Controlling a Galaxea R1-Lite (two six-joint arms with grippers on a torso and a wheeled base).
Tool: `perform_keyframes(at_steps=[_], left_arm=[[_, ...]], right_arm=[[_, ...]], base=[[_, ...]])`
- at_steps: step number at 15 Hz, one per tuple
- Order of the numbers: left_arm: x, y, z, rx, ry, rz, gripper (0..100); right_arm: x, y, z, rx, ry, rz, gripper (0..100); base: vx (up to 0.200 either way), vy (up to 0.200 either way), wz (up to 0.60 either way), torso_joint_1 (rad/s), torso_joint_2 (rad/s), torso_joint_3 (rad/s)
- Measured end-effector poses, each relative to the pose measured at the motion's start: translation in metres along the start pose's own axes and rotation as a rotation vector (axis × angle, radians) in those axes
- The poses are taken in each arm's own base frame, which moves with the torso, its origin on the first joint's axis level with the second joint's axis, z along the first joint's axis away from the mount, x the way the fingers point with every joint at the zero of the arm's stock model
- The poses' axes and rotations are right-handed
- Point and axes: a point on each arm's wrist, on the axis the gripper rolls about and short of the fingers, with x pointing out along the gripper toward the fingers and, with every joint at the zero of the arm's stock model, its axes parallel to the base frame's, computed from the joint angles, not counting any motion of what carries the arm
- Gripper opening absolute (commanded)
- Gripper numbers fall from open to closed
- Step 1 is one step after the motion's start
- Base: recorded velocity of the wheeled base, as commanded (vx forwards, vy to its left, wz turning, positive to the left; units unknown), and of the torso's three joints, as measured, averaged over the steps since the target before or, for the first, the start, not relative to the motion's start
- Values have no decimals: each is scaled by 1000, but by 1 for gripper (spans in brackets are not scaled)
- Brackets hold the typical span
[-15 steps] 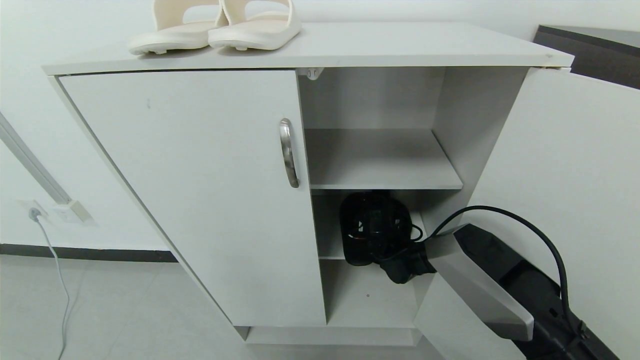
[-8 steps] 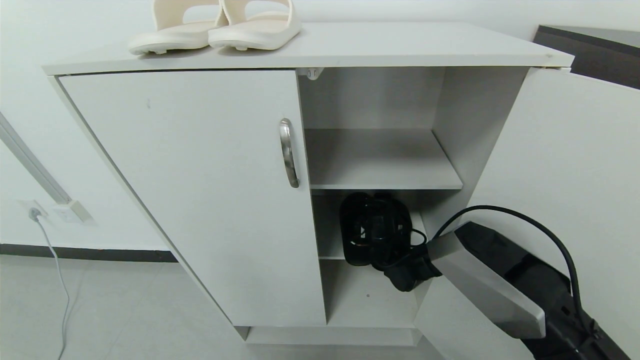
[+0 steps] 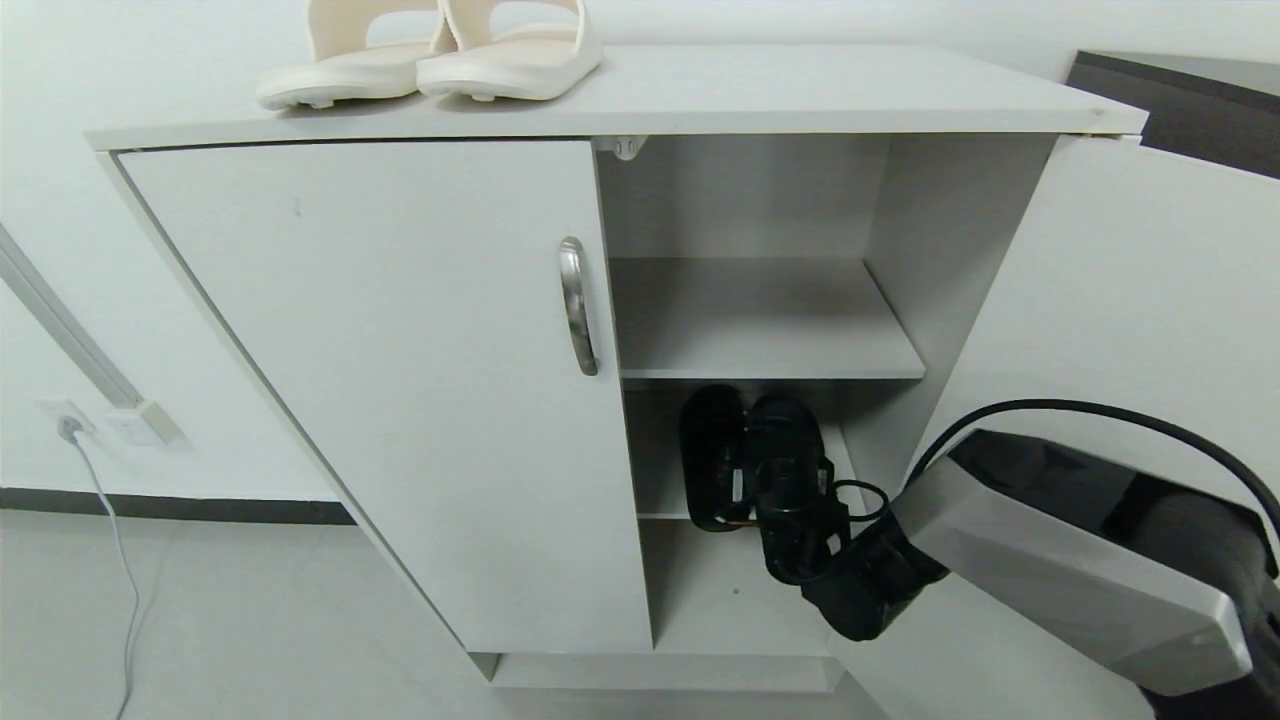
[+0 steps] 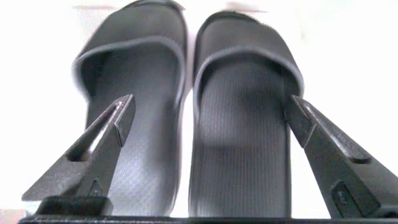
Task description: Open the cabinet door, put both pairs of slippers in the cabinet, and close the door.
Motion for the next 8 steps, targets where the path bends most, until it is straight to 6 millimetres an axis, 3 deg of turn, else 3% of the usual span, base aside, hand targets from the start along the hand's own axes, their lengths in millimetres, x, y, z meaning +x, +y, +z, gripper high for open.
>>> perform_keyframes(at_steps=[8], left_arm=[[0,0,0,0,0,1,0]], right_arm=[[-93,-13,4,-4,-11,130,100]], base=[[0,0,0,0,0,0]])
